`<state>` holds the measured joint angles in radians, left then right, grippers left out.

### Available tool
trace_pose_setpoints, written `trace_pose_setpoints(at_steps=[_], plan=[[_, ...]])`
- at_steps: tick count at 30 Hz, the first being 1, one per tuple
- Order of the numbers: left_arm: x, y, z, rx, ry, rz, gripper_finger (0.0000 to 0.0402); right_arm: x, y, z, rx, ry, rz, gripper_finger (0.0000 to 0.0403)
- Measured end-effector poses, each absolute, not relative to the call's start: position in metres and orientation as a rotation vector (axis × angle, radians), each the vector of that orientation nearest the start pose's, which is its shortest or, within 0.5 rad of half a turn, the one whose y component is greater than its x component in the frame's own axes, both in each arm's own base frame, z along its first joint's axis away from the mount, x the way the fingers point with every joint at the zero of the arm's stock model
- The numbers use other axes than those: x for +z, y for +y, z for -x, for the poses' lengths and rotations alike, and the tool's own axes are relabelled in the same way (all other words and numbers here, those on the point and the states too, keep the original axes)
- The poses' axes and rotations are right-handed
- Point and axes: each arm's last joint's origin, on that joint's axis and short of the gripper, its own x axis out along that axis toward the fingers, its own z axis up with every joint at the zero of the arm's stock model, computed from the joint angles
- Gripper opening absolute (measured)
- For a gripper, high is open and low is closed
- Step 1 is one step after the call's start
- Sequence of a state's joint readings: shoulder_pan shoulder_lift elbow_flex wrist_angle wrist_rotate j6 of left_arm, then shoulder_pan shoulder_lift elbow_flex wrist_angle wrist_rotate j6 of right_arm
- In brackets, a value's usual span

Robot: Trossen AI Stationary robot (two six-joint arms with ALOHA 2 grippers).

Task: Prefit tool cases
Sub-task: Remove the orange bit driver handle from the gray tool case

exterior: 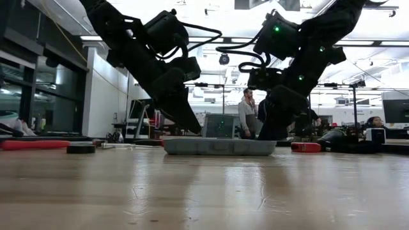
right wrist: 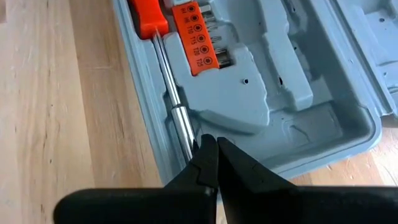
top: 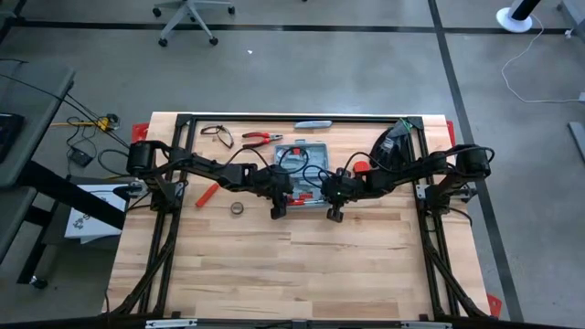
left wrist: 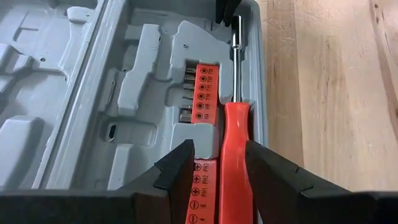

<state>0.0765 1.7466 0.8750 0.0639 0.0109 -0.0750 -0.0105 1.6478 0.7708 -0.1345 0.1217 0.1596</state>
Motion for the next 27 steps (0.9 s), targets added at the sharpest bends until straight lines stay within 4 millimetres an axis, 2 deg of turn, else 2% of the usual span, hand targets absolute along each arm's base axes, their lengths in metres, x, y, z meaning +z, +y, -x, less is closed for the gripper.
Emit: trace_pose_setpoints(at_steps=[15,27], plan=[[0.145,0.025,-0.336,0.091,0.804,0.108,0.0136,0.137,0.008,-0.297,-0.247,0.949,-0.016,0.0000],[0.145,0.025,-0.336,0.091,0.803,0.107,0.0136,0.136,0.009,-0.295,-0.215,0.981,-0.080,0.0000]])
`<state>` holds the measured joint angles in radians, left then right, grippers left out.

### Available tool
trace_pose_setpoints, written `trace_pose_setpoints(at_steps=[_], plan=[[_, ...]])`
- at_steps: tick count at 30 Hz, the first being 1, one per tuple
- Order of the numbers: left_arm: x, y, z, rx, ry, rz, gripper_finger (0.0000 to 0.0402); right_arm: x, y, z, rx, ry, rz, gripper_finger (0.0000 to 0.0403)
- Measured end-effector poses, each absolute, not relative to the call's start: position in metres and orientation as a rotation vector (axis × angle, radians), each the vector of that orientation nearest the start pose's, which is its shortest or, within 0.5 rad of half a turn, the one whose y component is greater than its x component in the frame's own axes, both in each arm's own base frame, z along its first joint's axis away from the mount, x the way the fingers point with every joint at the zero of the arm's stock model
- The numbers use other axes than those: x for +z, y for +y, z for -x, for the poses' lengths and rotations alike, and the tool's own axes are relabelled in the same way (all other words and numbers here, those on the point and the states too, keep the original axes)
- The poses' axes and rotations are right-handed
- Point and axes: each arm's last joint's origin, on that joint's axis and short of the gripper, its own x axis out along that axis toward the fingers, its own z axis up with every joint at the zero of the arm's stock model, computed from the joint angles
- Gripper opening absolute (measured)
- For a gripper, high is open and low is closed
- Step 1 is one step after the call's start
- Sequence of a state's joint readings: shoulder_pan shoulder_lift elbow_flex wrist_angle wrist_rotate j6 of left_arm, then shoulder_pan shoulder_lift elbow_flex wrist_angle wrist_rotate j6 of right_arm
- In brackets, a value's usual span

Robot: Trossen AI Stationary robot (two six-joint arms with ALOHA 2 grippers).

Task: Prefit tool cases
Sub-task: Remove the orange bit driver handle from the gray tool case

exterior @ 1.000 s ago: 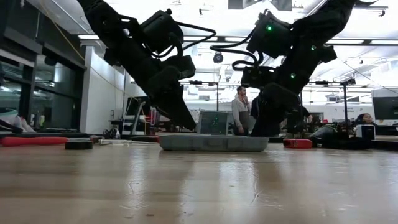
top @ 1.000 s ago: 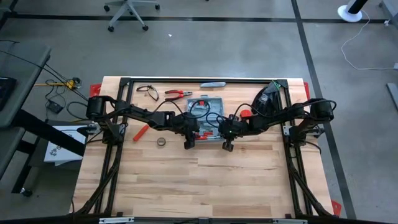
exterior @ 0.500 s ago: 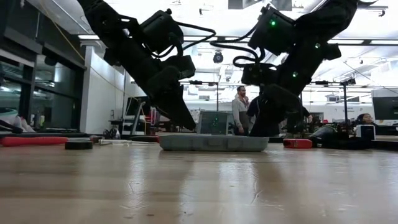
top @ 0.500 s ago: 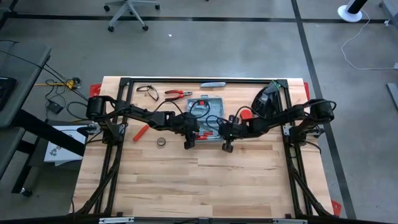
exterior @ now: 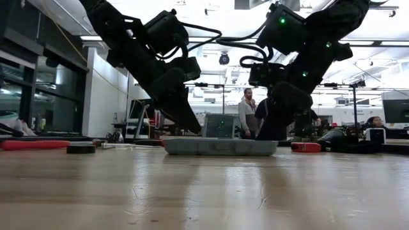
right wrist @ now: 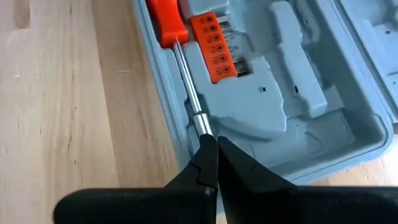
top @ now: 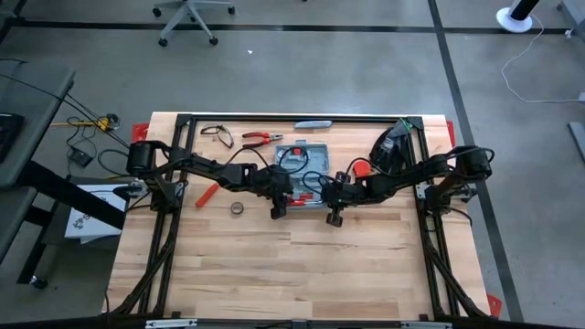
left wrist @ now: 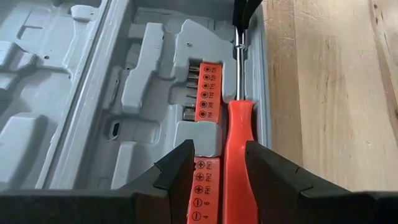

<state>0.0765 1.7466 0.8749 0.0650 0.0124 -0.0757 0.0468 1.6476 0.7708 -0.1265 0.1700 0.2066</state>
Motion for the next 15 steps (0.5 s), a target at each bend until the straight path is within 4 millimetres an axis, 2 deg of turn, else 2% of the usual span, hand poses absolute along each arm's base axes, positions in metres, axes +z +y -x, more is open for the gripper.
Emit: trace_pose_setpoints(at_steps=[9,15], plan=[[0.147,0.025,-0.337,0.084,0.778,0.109,0.0138,0.116,0.002,-0.300,-0.206,1.038,-0.113,0.0000],[0.148,0.023,-0.338,0.007,0.764,0.111,0.0162,0.113,0.001,-0.302,-0.206,1.029,-0.111,0.0000]])
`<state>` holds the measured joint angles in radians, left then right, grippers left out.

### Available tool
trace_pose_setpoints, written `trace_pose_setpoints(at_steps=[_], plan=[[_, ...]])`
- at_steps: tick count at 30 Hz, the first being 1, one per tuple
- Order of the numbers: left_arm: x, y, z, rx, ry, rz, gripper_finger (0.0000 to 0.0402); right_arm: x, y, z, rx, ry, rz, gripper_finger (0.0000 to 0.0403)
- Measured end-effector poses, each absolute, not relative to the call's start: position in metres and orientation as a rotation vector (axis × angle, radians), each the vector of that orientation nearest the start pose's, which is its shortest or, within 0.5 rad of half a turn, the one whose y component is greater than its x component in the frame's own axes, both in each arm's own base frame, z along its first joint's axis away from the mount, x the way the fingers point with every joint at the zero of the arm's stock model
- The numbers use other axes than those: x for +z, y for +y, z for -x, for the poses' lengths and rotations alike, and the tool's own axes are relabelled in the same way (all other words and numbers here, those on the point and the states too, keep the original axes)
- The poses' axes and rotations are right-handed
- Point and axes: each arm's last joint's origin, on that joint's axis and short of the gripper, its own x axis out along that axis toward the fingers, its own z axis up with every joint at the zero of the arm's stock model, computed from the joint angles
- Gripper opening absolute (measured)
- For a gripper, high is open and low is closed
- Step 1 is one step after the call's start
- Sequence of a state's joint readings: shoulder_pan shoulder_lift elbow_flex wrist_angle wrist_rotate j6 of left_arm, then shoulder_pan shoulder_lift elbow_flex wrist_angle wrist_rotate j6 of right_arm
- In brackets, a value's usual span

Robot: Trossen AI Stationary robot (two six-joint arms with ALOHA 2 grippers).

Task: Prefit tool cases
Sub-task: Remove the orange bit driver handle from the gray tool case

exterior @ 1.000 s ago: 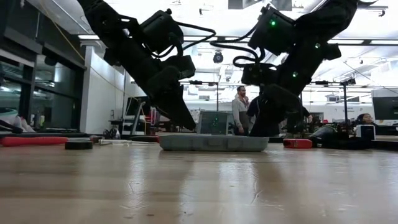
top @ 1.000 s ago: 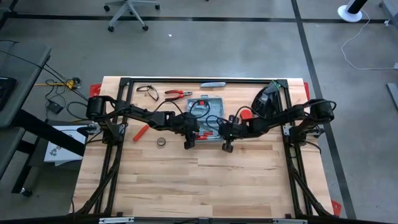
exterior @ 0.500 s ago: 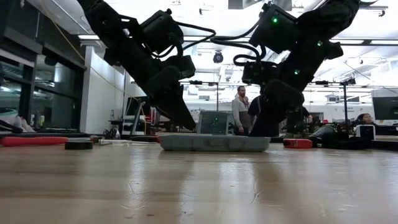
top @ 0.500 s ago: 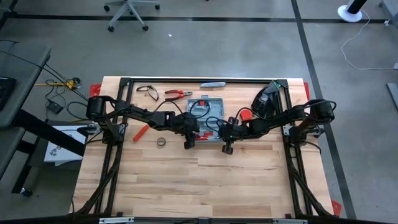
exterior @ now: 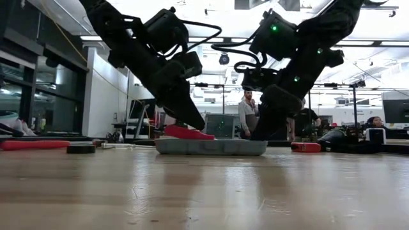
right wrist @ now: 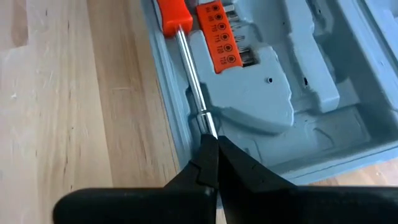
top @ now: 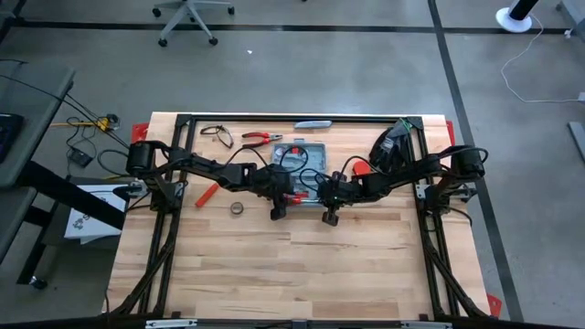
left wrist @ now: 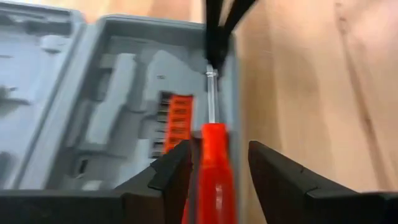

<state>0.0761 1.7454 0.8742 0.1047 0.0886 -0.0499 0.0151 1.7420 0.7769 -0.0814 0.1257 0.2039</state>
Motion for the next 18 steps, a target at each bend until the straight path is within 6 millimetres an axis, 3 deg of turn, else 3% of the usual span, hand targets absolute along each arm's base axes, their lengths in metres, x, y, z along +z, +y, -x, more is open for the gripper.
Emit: trace_pose_setpoints(at_steps=[6,11,18], plan=[[0.144,0.022,-0.335,-0.024,0.813,0.098,0.0206,0.112,0.000,-0.302,-0.204,1.026,-0.114,0.0000],[0.138,0.025,-0.328,0.069,0.916,0.030,0.0231,0.112,0.000,-0.302,-0.201,1.024,-0.117,0.0000],[0.136,0.026,-0.325,0.111,0.951,0.045,0.0220,0.112,0.000,-0.303,-0.199,1.021,-0.116,0.0000]])
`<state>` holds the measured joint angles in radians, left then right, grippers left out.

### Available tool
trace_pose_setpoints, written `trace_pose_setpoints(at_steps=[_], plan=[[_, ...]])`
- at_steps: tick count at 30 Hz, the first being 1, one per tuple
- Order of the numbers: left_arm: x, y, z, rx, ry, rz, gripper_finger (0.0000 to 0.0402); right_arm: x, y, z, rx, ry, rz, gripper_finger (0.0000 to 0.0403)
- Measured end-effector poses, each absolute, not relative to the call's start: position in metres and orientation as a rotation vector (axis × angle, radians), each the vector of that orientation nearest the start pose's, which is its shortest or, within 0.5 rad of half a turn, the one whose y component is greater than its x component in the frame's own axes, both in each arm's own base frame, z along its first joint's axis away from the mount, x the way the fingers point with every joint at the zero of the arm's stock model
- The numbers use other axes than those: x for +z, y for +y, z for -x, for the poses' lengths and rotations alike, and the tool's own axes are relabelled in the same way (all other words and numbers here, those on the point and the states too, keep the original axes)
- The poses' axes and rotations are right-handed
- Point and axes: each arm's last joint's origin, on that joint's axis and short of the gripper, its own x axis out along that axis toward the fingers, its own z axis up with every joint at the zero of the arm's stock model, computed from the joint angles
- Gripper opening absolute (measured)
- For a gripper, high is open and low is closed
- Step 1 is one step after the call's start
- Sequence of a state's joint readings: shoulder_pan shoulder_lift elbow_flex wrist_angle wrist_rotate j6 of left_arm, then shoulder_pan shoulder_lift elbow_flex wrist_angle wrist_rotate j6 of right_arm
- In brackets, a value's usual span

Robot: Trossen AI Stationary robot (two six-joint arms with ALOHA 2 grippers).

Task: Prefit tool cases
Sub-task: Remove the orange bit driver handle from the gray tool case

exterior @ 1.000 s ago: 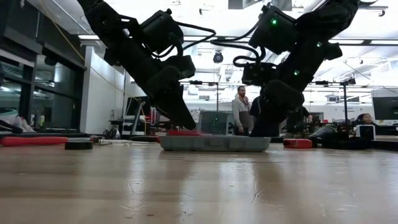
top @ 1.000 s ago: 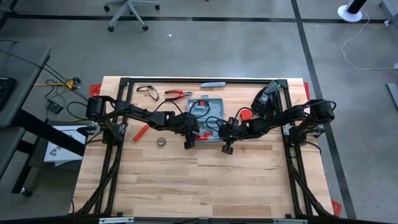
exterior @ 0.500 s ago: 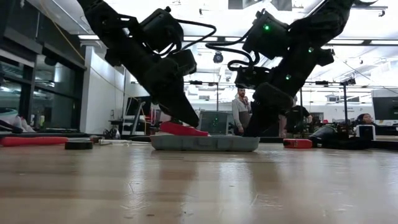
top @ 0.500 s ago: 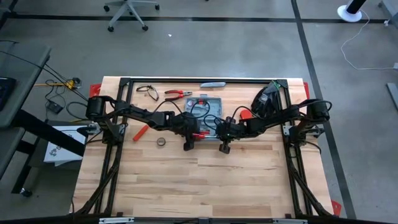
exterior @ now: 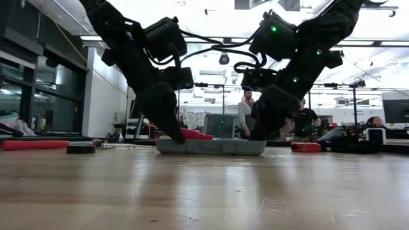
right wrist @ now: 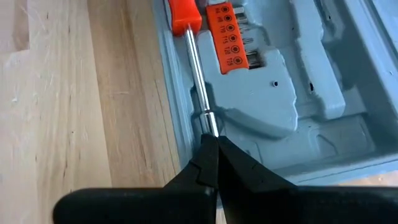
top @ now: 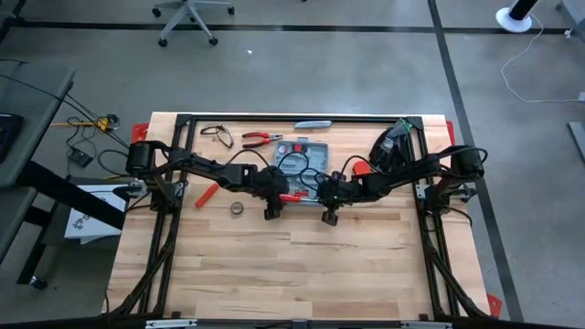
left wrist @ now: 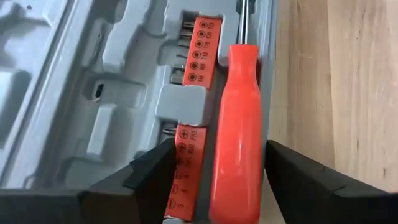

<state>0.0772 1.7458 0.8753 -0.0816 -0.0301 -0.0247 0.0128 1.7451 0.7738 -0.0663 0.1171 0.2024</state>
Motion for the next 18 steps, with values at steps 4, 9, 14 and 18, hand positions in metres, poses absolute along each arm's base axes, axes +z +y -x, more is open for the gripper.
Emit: trace_pose_setpoints(at_steps=[4,9,14,18], plan=[[0.136,0.026,-0.325,0.114,0.953,0.051,0.0149,0.112,0.001,-0.303,-0.195,1.017,-0.118,0.0000],[0.136,0.025,-0.325,0.082,0.952,0.040,0.0061,0.112,0.000,-0.303,-0.206,1.017,-0.112,0.0000],[0.139,0.023,-0.325,0.075,0.937,0.045,0.0061,0.111,0.000,-0.302,-0.204,1.020,-0.112,0.0000],[0.148,0.022,-0.322,0.078,0.915,0.039,0.0061,0.112,0.000,-0.303,-0.216,1.017,-0.104,0.0000]])
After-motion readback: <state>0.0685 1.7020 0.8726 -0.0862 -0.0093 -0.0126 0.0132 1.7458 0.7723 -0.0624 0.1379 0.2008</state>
